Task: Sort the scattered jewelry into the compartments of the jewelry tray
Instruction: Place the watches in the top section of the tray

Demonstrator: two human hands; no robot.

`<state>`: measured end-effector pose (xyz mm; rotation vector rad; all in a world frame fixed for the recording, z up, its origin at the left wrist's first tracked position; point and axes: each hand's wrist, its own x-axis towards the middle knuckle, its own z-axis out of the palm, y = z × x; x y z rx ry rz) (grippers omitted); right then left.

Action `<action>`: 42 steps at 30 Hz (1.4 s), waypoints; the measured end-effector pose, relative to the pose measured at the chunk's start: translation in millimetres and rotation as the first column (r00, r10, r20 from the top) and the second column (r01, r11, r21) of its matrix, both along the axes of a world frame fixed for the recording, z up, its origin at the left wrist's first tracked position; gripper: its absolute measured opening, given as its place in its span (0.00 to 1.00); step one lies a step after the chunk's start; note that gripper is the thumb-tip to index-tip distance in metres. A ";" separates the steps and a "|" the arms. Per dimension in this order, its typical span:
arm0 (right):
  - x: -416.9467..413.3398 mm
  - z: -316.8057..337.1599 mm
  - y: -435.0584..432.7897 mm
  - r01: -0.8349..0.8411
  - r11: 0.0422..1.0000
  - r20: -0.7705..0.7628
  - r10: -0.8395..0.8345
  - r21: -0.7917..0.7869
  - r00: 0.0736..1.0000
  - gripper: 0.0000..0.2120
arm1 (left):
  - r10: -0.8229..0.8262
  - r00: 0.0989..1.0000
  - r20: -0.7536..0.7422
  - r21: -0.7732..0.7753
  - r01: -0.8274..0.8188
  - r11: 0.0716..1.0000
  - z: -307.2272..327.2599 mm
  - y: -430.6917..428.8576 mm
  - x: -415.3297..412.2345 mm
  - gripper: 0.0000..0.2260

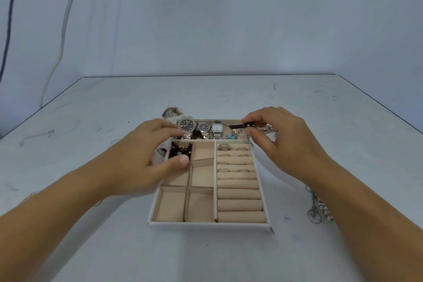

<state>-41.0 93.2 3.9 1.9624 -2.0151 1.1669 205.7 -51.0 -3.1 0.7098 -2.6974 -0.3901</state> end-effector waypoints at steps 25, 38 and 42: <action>61.0 2.0 -37.7 -0.033 0.998 0.244 0.021 0.045 0.970 0.05 | -0.016 1.000 -0.023 0.008 0.017 1.000 -23.1 10.2 16.7 0.33; 63.9 -12.6 -37.9 0.133 0.974 -0.066 -0.123 0.182 0.990 0.04 | -0.012 1.000 -0.019 0.017 0.012 1.000 -22.7 9.5 16.5 0.35; 61.4 -13.9 -42.1 0.105 0.974 -0.069 -0.093 0.199 0.993 0.07 | -0.009 1.000 -0.017 0.015 0.010 1.000 -22.5 9.8 15.8 0.35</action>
